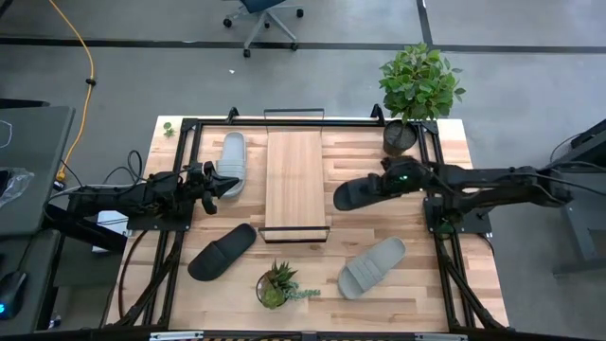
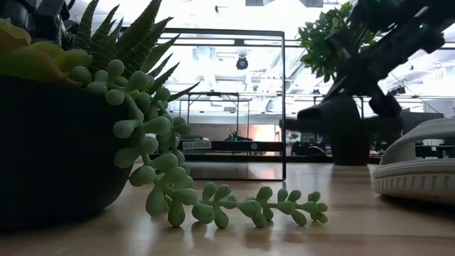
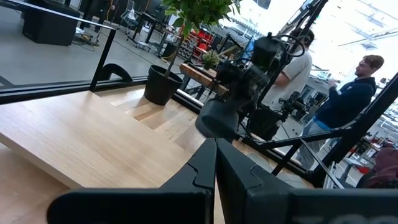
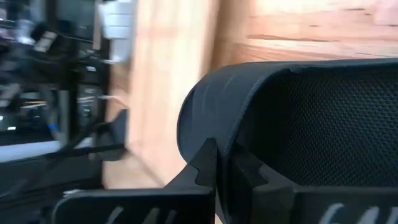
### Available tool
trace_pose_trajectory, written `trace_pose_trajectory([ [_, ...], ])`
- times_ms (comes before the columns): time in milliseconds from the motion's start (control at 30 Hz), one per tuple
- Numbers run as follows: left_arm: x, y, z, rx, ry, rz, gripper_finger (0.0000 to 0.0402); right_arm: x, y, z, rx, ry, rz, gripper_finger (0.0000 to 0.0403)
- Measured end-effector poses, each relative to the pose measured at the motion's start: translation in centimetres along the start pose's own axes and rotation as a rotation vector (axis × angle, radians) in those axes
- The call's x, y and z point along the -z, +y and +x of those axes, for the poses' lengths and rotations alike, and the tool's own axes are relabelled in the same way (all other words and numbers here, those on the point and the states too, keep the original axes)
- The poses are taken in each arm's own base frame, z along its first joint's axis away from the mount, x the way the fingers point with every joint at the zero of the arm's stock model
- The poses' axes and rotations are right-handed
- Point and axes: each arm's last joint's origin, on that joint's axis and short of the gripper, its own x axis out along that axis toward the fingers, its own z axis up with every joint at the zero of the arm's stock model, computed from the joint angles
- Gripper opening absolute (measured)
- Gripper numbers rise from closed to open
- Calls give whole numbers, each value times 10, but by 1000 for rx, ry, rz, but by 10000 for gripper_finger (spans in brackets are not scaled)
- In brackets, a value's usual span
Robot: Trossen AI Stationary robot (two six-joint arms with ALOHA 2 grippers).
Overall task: Pick and place slides into the shelf
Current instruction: Put the right black slipper slide on the shelf
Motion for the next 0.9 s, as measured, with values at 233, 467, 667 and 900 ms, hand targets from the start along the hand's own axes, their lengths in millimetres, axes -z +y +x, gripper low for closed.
trace_pose_trajectory([
  [233,0,0,0,0,0,0,1,-2,9,-24,-137,-56,55,0],
  [467,0,0,0,-1,0,1,1,-5,17,-44,-270,-169,83,0],
  [667,0,0,0,-7,-4,1,1,-9,32,-57,-394,-226,91,0],
  [900,0,0,0,-18,-10,2,1,-20,64,-90,-299,-320,-10,0],
])
